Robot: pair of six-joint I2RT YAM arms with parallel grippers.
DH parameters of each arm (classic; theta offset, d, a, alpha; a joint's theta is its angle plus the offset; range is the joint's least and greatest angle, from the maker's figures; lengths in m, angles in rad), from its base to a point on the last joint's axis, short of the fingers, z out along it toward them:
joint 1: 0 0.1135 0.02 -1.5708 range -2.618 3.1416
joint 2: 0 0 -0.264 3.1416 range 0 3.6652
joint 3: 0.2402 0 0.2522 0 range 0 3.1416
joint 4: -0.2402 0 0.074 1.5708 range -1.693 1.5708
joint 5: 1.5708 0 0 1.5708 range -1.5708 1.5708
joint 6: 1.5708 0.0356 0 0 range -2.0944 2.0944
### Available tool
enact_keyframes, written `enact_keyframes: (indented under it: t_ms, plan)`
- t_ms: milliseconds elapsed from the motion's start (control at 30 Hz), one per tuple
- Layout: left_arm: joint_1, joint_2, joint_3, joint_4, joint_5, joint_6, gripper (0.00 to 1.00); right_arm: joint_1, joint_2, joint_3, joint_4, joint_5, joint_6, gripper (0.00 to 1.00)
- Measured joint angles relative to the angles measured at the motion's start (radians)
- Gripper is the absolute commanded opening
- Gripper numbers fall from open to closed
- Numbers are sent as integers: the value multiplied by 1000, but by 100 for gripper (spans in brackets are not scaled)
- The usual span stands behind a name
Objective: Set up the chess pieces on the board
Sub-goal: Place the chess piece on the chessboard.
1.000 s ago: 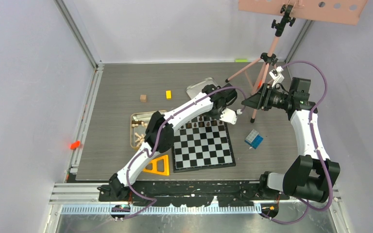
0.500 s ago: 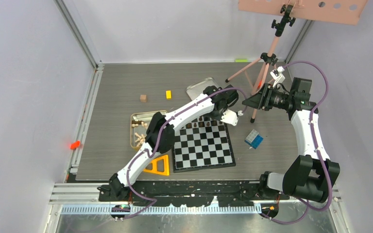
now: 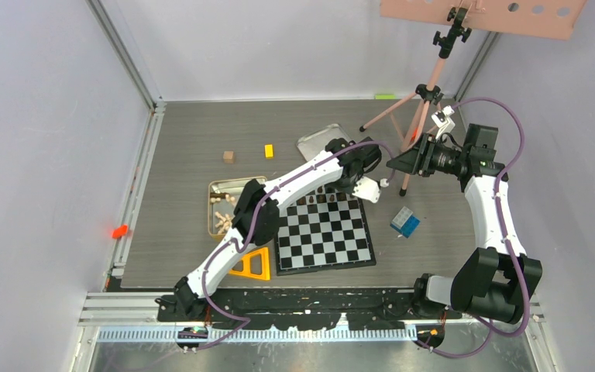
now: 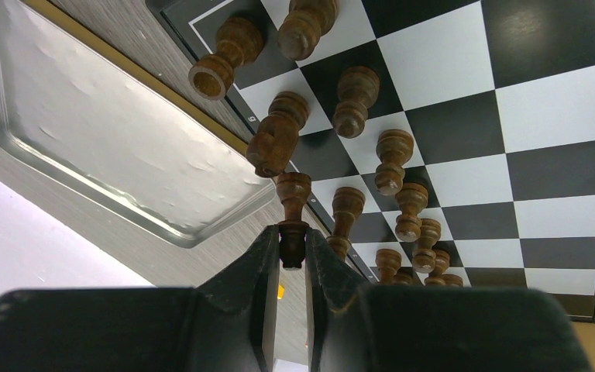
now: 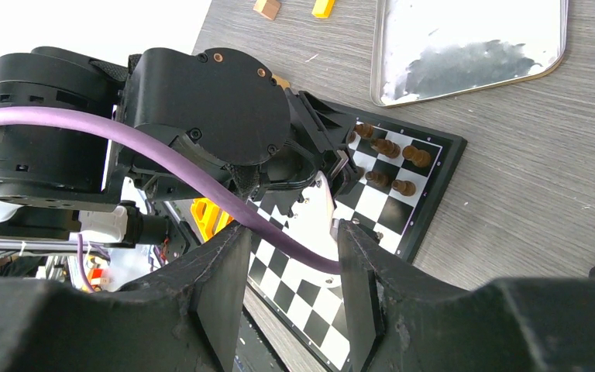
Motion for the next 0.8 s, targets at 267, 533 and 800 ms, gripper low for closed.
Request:
enact_keyframes:
  t_ms: [267, 533, 800]
  plan:
    - [-1, 0, -4, -2, 0, 4, 16, 0, 0, 0, 0, -1, 0, 51]
    - [-2, 2, -6, -6, 1, 5, 24, 0, 0, 0, 0, -2, 0, 51]
    - [-3, 5, -11, -10, 1, 6, 27, 0, 0, 0, 0, -3, 0, 51]
